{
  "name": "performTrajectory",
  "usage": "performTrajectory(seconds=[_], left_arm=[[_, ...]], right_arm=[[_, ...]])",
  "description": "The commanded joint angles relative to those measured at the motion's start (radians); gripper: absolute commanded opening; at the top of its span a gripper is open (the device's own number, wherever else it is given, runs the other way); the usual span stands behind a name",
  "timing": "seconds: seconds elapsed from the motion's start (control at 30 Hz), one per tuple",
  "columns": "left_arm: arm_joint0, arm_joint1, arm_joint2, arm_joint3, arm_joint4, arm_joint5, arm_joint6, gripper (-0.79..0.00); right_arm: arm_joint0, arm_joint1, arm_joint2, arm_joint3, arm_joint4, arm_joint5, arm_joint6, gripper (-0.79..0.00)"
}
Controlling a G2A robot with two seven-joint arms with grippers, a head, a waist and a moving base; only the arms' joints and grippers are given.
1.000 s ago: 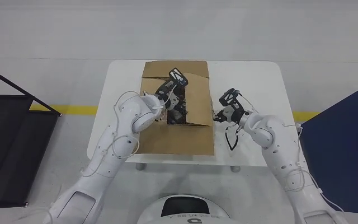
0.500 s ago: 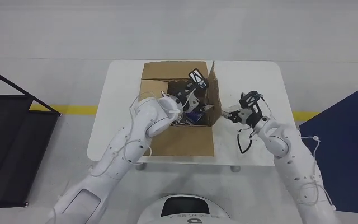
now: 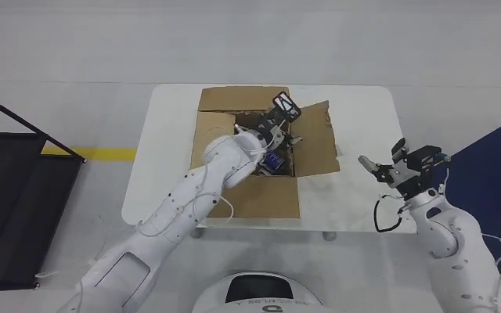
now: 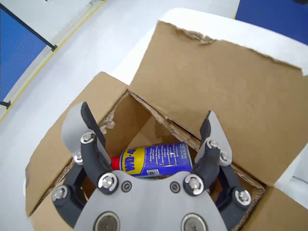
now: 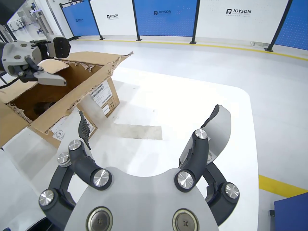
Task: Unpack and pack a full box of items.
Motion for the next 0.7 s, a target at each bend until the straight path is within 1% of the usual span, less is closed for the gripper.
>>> performTrajectory(seconds=[0.0, 0.13, 0.2, 0.3, 0.4, 0.47, 0.67], left_arm=[[0.044, 0.017, -0.077, -0.068, -0.003, 0.004, 0.015, 0.000], [0.181, 0.059, -0.276, -0.241, -0.018, -0.015, 0.035, 0.000], [0.246, 0.076, -0.374, -0.300, -0.027, -0.032, 0.029, 0.000], [0.337, 0.094, -0.493, -0.360, -0.065, -0.065, 0.048, 0.000], [0.406, 0.106, -0.585, -0.385, -0.104, -0.095, 0.078, 0.000], [0.440, 0.113, -0.633, -0.387, -0.128, -0.119, 0.094, 0.000], [0.497, 0.127, -0.746, -0.353, -0.189, -0.159, 0.142, 0.000]], right_arm=[[0.001, 0.000, 0.000, -0.022, -0.007, -0.001, 0.005, 0.000], [0.017, 0.002, -0.005, -0.088, -0.042, 0.002, 0.045, 0.000], [0.034, 0.003, -0.018, -0.133, -0.068, 0.018, 0.079, 0.000], [0.066, 0.003, -0.042, -0.194, -0.092, 0.051, 0.127, 0.000], [0.105, 0.003, -0.076, -0.251, -0.117, 0.073, 0.182, 0.000], [0.144, 0.003, -0.112, -0.277, -0.135, 0.083, 0.239, 0.000], [0.307, -0.003, -0.277, -0.277, -0.164, 0.125, 0.417, 0.000]])
